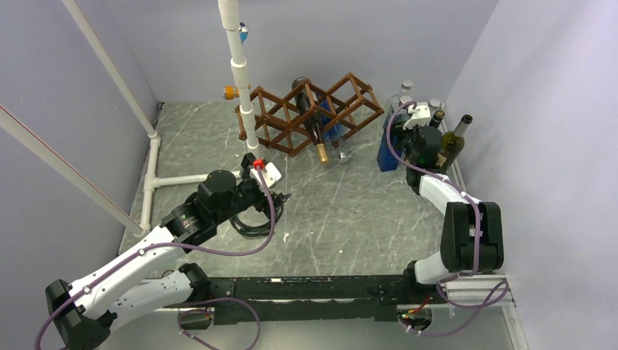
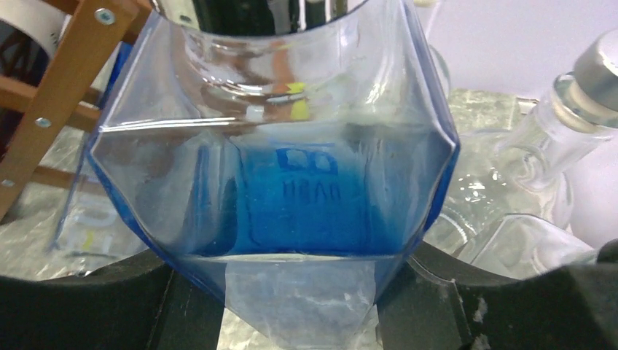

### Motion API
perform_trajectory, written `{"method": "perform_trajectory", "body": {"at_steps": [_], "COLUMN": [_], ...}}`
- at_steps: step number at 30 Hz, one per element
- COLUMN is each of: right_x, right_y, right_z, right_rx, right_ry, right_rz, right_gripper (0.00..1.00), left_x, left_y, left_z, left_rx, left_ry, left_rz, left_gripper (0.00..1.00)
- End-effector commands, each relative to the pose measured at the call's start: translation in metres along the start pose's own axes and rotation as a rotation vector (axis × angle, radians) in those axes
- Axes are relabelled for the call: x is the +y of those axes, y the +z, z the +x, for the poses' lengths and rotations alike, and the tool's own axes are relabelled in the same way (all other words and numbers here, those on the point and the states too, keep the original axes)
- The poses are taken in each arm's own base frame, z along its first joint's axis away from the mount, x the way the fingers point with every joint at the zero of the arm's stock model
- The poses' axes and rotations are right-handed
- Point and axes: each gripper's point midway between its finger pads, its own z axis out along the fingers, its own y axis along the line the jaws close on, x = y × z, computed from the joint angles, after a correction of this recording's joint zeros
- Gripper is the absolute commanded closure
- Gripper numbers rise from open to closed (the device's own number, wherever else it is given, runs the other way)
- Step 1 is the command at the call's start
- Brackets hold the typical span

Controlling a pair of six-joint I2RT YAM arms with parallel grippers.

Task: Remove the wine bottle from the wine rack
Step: Place the wine bottle at the center of the board.

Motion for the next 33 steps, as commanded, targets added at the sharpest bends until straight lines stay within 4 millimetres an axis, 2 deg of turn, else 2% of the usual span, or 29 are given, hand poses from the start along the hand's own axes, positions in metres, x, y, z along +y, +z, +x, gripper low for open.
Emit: {"method": "perform_trajectory", "body": {"at_steps": [1, 5, 18, 33], "right_x": [-0.019, -0.02, -0.018, -0.011], "right_y": [0.006, 0.011, 0.014, 0.009], "right_z": [-0.094, -0.089, -0.083, -0.092], "right_rx": [-0.288, -0.272, -0.247, -0.256], "right_ry": [-0.005, 0.0, 0.002, 0.029], "right_rz": [0.093, 0.09, 0.078, 0.045], "right_gripper": [1.0, 1.0, 0.67, 0.46], "left_x": [0.006, 0.006, 0.006, 0.006], "left_y": [-0.001, 0.0, 0.001, 0.001], "left_z": [-0.013, -0.013, -0.012, -0.012], "left_rx": [-0.049, -0.046, -0.043, -0.04], "left_ry": [0.008, 0.008, 0.007, 0.008], "left_rz": [-0.022, -0.02, -0.019, -0.016], "left_gripper": [0.0, 0.0, 0.0, 0.0]}}
